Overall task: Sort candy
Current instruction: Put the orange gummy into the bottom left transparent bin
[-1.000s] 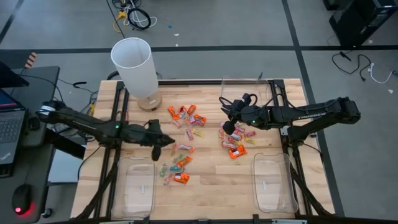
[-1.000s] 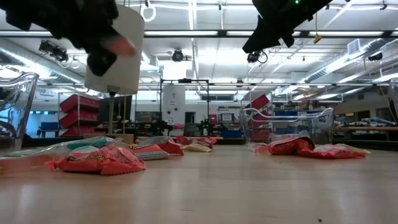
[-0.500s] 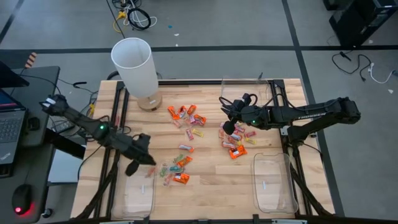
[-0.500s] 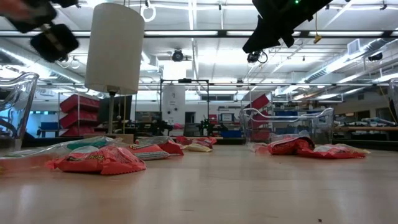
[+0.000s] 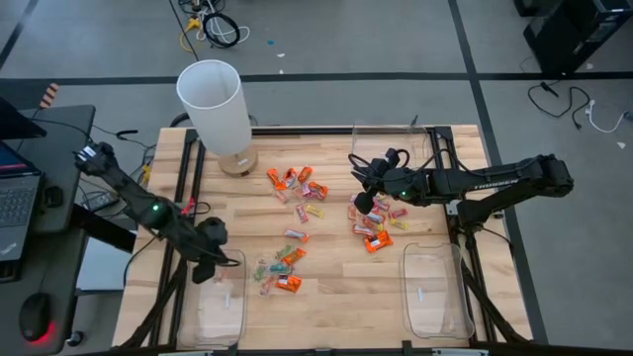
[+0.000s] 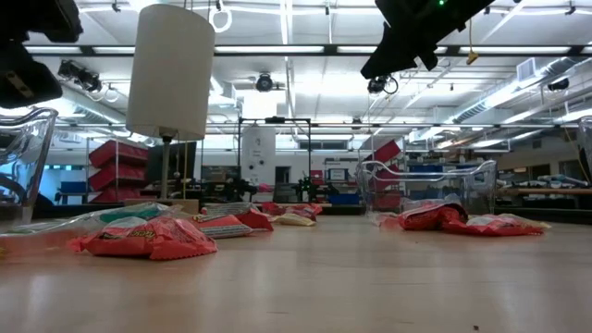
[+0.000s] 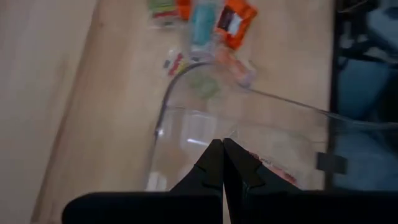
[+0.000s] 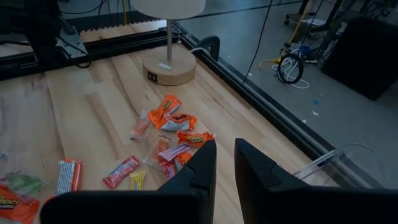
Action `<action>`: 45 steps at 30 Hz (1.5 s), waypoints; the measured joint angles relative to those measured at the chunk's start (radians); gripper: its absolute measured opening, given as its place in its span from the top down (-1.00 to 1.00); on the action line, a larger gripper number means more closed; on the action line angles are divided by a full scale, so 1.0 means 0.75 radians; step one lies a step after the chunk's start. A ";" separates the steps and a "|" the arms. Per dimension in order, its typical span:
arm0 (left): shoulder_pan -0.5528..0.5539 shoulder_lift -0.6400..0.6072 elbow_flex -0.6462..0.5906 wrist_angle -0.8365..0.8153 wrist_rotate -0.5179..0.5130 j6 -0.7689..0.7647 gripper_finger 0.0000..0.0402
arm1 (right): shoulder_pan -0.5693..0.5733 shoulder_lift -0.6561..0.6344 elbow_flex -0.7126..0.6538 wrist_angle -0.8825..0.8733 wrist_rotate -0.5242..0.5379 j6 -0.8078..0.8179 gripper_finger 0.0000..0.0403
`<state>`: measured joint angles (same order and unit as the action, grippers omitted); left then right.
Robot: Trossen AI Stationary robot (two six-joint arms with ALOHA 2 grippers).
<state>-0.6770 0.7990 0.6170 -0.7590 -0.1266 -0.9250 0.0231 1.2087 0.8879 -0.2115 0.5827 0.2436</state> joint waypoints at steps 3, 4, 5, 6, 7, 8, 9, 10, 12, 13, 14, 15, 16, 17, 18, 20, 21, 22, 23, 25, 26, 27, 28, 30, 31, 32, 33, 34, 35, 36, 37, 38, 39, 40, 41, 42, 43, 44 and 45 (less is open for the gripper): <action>-0.008 0.051 0.000 0.004 -0.029 -0.004 1.00 | 0.000 0.000 0.000 0.000 0.000 0.000 0.77; -0.009 0.071 0.000 0.006 -0.031 -0.004 1.00 | 0.000 0.000 0.000 0.001 0.000 0.000 0.77; -0.009 0.090 0.000 0.008 -0.033 -0.004 1.00 | 0.000 0.000 0.000 0.001 0.000 0.000 0.77; -0.009 0.110 0.000 0.008 -0.031 -0.004 1.00 | 0.000 0.000 0.000 0.000 0.000 0.000 0.77; -0.008 0.129 0.000 0.009 -0.025 -0.007 1.00 | 0.000 0.000 0.000 0.001 0.000 0.001 0.77; -0.008 0.147 0.000 0.009 -0.017 -0.019 1.00 | 0.000 0.000 0.000 0.001 0.000 0.000 0.77; -0.008 0.163 0.000 0.011 -0.011 -0.036 1.00 | 0.000 0.000 0.000 0.001 0.000 0.001 0.77; -0.008 0.177 0.000 0.012 -0.002 -0.051 1.00 | 0.000 0.000 0.000 0.001 0.000 0.001 0.77; -0.008 0.202 0.000 0.027 0.016 -0.075 1.00 | 0.000 0.000 0.000 0.001 0.000 0.001 0.77; -0.008 0.213 0.000 0.039 0.019 -0.079 1.00 | 0.000 0.000 0.000 0.001 0.000 0.001 0.77; -0.008 0.221 0.000 0.057 0.021 -0.081 1.00 | 0.000 0.000 0.000 0.001 0.000 0.001 0.77; -0.008 0.229 0.000 0.077 0.022 -0.080 1.00 | 0.000 0.000 0.000 0.001 0.000 0.001 0.77; -0.008 0.237 0.000 0.095 0.022 -0.079 1.00 | 0.000 0.000 0.000 0.001 0.000 0.001 0.77; -0.008 0.243 0.000 0.108 0.023 -0.079 1.00 | 0.000 0.000 0.000 0.001 0.000 0.001 0.77; -0.008 0.248 0.000 0.120 0.023 -0.079 1.00 | 0.000 0.000 0.000 0.001 0.000 0.001 0.77; -0.008 0.254 0.000 0.129 0.023 -0.079 1.00 | 0.000 0.000 0.000 0.001 0.000 0.001 0.77; -0.008 0.255 0.000 0.127 0.021 -0.079 1.00 | 0.000 0.000 0.000 0.001 0.000 0.001 0.77; -0.008 0.254 0.000 0.128 0.016 -0.089 1.00 | 0.000 0.000 0.000 0.001 0.000 0.001 0.77; -0.008 0.254 0.000 0.128 0.007 -0.102 1.00 | 0.000 0.000 0.000 0.001 0.000 0.001 0.77; -0.008 0.254 0.000 0.128 -0.011 -0.113 0.99 | 0.000 0.000 0.000 0.001 0.000 0.001 0.77; -0.008 0.254 0.000 0.128 -0.020 -0.115 0.98 | 0.000 0.000 0.000 0.001 0.000 0.001 0.77; -0.008 0.254 0.000 0.128 -0.031 -0.122 0.98 | 0.000 0.000 0.000 0.001 0.000 0.001 0.77; -0.008 0.254 0.000 0.127 -0.046 -0.134 0.97 | 0.000 0.000 0.000 0.001 0.000 0.001 0.77; -0.008 0.254 0.000 0.128 -0.054 -0.142 0.95 | 0.000 0.000 0.000 0.001 0.000 0.001 0.77; -0.008 0.254 0.000 0.127 -0.054 -0.143 0.93 | 0.000 0.000 0.000 0.001 0.000 0.001 0.77; -0.008 0.254 0.000 0.127 -0.054 -0.143 0.92 | 0.000 0.000 0.000 0.001 0.000 0.001 0.77; -0.008 0.254 0.000 0.127 -0.055 -0.143 0.91 | 0.000 0.000 0.000 0.001 0.000 0.001 0.77; -0.008 0.254 0.000 0.128 -0.057 -0.144 0.89 | 0.000 0.000 0.000 0.001 -0.001 0.001 0.77; -0.008 0.254 0.000 0.127 -0.063 -0.144 0.87 | 0.000 0.000 0.000 0.001 0.000 0.001 0.77; -0.008 0.254 0.000 0.127 -0.071 -0.144 0.86 | 0.000 0.000 0.000 0.001 0.000 0.001 0.77; -0.008 0.254 0.000 0.128 -0.077 -0.144 0.84 | 0.000 0.000 0.000 0.001 -0.001 0.001 0.77; -0.008 0.254 0.000 0.128 -0.079 -0.144 0.82 | 0.000 0.000 0.000 0.001 0.000 0.001 0.77; -0.008 0.254 0.000 0.128 -0.080 -0.144 0.80 | 0.000 0.000 0.000 0.001 0.000 0.001 0.77; -0.008 0.254 0.000 0.128 -0.080 -0.144 0.78 | 0.000 0.000 0.000 0.001 0.000 0.001 0.77; -0.008 0.254 0.000 0.128 -0.081 -0.144 0.76 | 0.000 0.000 0.000 0.001 0.000 0.001 0.77; -0.008 0.254 0.000 0.128 -0.082 -0.144 0.73 | 0.000 0.000 0.000 0.001 0.000 0.001 0.77; -0.008 0.254 0.000 0.128 -0.083 -0.144 0.71 | 0.000 0.000 0.000 0.001 0.000 0.001 0.77; -0.008 0.254 0.000 0.128 -0.084 -0.145 0.69 | 0.000 0.000 0.000 0.001 0.000 0.001 0.77; -0.008 0.254 0.000 0.128 -0.085 -0.145 0.67 | 0.000 0.000 0.000 0.001 0.000 0.001 0.77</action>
<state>-0.6830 0.9894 0.6170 -0.6632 -0.1905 -1.0336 0.0231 1.2087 0.8879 -0.2111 0.5827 0.2443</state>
